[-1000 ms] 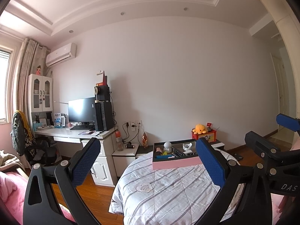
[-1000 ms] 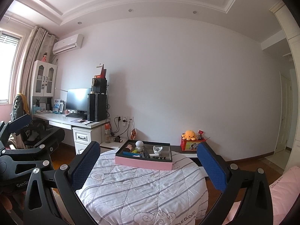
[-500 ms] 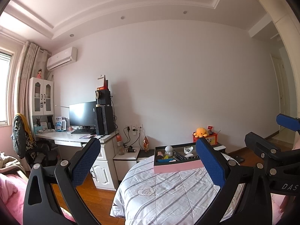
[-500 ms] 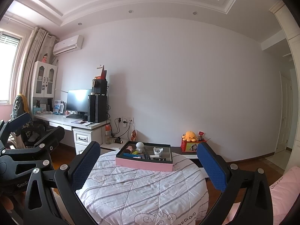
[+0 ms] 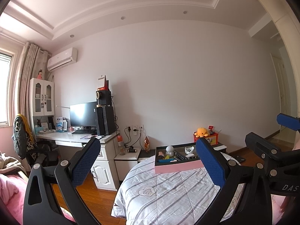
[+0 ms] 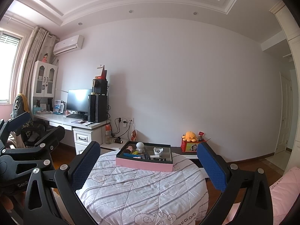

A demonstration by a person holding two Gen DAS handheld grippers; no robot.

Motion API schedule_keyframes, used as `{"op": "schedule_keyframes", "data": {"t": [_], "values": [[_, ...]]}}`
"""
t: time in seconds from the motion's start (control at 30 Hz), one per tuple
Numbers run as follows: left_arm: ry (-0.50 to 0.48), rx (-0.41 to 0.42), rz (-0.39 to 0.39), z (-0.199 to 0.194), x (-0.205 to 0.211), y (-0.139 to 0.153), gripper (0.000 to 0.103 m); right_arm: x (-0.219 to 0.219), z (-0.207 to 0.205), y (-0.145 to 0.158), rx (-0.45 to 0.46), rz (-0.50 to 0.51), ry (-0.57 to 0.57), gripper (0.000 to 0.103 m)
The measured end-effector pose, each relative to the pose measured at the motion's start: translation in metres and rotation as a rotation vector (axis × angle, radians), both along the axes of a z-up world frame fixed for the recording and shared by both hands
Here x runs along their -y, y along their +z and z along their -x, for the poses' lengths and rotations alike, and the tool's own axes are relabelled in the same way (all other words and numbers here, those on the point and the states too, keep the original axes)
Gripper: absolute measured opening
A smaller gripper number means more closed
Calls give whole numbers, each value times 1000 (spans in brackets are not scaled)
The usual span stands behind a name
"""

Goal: Organize rigid objects

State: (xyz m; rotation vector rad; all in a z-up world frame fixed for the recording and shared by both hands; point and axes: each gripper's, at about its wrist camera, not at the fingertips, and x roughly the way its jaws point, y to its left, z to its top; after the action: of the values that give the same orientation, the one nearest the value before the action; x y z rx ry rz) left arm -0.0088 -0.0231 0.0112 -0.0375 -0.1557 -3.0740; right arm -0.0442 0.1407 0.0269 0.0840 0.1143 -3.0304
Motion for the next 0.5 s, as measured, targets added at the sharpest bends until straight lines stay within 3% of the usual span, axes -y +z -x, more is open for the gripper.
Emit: {"op": "schedule_keyframes", "data": {"t": [0.5], "values": [[1,7,0,0,0,-2,103,-2,1,-3,9,-3,-1,103]]}}
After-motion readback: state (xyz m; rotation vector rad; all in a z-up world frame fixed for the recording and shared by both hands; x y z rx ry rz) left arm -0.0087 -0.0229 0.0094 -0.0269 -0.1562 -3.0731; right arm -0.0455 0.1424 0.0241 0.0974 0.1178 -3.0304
